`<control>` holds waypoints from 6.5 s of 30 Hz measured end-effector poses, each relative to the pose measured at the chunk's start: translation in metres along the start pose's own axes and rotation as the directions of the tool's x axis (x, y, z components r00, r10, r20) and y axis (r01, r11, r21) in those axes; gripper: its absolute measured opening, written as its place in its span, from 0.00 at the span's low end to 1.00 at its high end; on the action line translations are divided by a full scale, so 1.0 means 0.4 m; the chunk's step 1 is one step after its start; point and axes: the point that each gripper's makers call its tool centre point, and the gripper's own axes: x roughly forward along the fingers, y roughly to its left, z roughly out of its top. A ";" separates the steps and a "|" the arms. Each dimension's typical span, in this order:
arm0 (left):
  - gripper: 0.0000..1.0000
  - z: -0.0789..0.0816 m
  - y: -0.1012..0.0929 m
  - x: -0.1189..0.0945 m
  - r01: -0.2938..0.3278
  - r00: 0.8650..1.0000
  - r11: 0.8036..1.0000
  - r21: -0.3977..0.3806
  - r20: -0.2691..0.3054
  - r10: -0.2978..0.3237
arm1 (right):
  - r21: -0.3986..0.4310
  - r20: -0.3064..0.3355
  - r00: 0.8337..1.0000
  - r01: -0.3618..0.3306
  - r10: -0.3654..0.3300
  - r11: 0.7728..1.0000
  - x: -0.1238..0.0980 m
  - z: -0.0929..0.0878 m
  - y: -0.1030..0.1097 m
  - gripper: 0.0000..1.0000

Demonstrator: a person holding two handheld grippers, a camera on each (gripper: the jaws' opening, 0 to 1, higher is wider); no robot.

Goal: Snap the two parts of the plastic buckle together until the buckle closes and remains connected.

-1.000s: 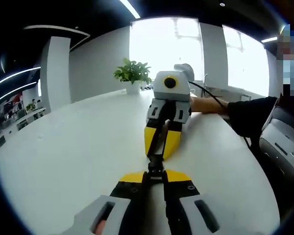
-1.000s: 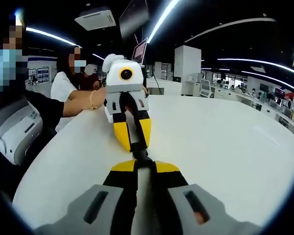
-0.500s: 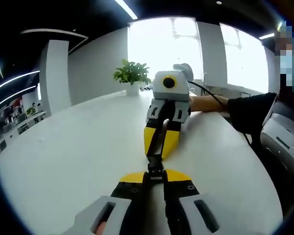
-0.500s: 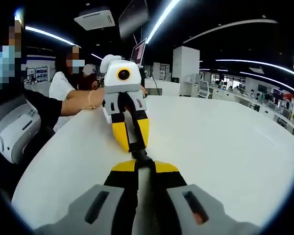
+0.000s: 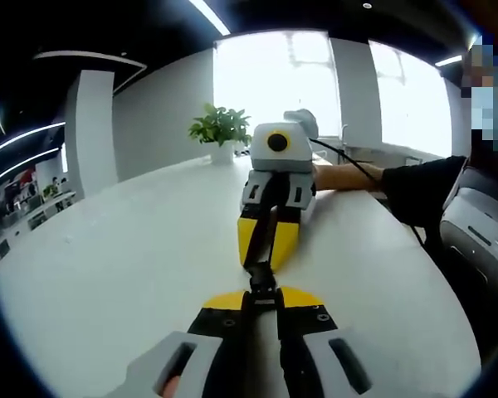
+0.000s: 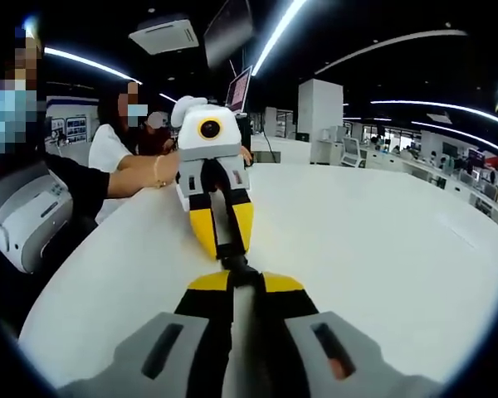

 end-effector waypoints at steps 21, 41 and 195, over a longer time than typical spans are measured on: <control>0.11 -0.002 -0.002 0.001 -0.017 1.000 1.000 0.013 -0.008 0.017 | 0.005 0.005 0.997 0.071 -0.071 0.997 0.004 0.002 0.003 0.11; 0.10 0.002 0.002 -0.002 -0.041 0.999 0.998 0.043 -0.014 0.042 | 0.013 0.002 0.994 0.111 -0.112 0.994 0.012 0.008 0.004 0.10; 0.18 0.069 0.166 -0.106 -0.361 0.931 0.929 0.078 0.082 0.355 | -0.155 -0.091 0.950 0.283 -0.299 0.946 -0.062 0.056 -0.230 0.11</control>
